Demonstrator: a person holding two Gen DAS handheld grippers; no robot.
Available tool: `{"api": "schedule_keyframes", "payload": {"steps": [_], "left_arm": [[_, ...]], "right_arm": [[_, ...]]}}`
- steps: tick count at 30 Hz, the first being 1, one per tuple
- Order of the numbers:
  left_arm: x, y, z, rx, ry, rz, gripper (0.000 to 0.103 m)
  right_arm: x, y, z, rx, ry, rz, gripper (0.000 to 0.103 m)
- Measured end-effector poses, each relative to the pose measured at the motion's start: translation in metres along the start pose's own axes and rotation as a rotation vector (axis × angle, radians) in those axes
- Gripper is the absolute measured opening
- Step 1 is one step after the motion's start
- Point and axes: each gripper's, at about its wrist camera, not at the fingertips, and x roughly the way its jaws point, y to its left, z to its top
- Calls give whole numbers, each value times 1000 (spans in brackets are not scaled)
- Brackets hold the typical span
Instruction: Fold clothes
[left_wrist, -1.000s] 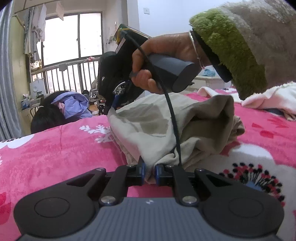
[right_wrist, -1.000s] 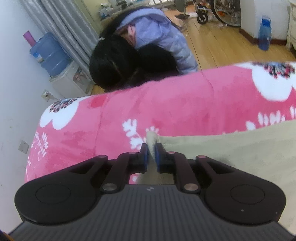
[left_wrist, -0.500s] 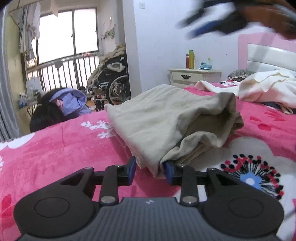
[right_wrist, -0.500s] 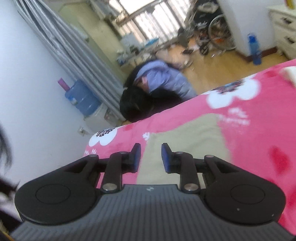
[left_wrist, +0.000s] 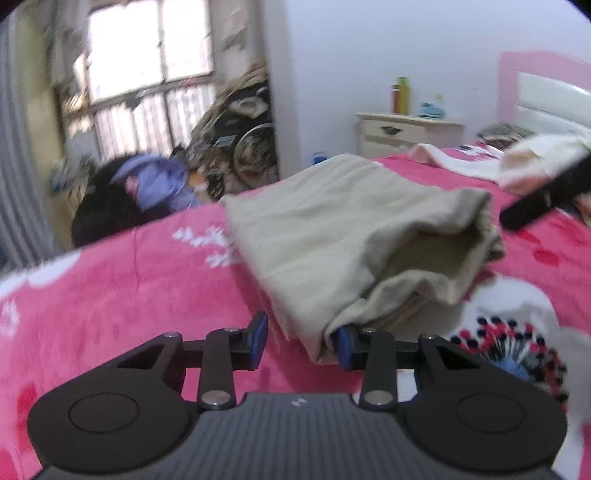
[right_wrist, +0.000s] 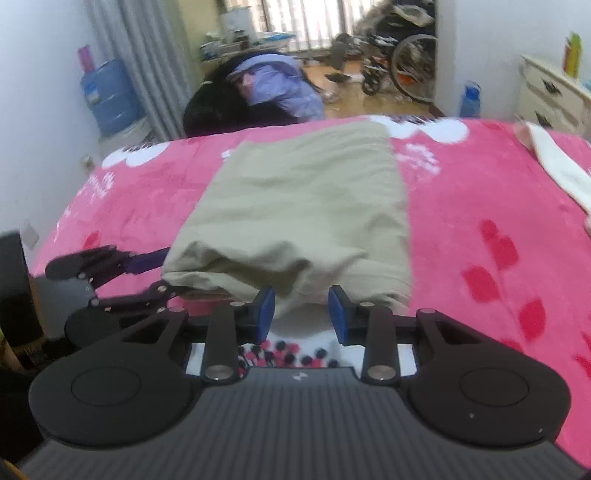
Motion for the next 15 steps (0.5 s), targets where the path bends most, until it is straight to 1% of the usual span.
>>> {"api": "schedule_keyframes", "payload": {"steps": [2,5,6,7,8,12,13,14,15], "left_arm": [[-1,3,2,-41,7,0,39],[-6,4,2,-44,3,2,39],[-8,5,2,-40,1,1,39],[-10,6,3,-34,0,2,39],[-11,6,3,-28,-1,2,39],[-27,2,12,47,-68,-6,39],[-31,-2,14,79,-89,-13,41],[-32,-6,17,108,-103,-25,47],[-32,-10,19,134,-111,-39,47]], "right_arm": [[1,6,-1,-17,-5,-36,31],[5,4,1,7,-27,-76,29],[7,0,0,29,-26,-83,23],[9,-4,-1,52,-21,-87,8],[11,-9,-3,77,-11,-81,6],[4,-15,-16,121,-26,-59,6],[2,-15,-17,125,-36,-54,6],[1,-16,-18,133,-43,-48,6],[1,-16,-18,138,-50,-43,6]]}}
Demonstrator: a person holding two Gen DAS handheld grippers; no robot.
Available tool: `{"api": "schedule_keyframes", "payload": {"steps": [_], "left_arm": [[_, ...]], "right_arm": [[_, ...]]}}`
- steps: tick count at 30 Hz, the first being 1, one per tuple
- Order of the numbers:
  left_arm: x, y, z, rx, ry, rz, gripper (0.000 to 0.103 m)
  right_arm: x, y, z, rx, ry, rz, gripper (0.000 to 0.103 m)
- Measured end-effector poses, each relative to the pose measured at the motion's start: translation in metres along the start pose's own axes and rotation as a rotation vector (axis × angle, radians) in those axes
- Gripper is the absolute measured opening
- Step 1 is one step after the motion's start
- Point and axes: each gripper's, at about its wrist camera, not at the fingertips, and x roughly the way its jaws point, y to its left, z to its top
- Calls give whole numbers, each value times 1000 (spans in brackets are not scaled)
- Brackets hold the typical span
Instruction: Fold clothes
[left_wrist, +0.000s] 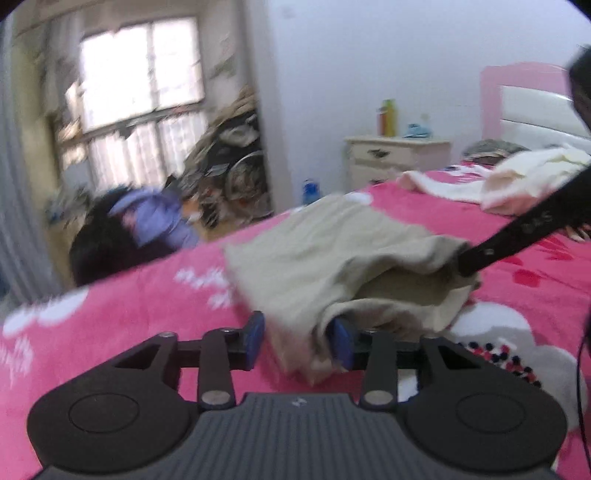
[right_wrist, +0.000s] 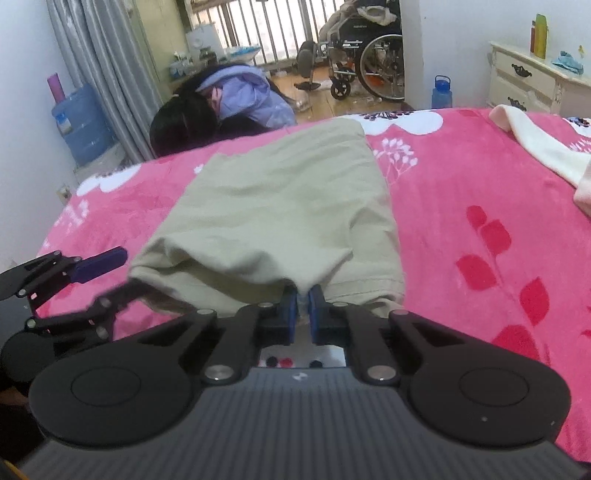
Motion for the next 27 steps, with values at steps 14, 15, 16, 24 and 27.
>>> {"api": "schedule_keyframes", "payload": {"steps": [14,15,16,24,27], "left_arm": [[10,-39,10,172,-21,-37,47],[13,-40,10,169,-22,-31,47],[19,-42,9,175,-18,-17,47],[26,-31,5,112,36,86,16],[17,-30,-6,174,44,94,14]], "right_arm": [[-2,2,1,-7,-33,8,6],[-2,1,0,6,-33,14,6],[-2,0,0,18,-33,19,6],[-7,-17,-1,121,-37,72,9],[-5,-26,-7,180,-4,106,9]]}}
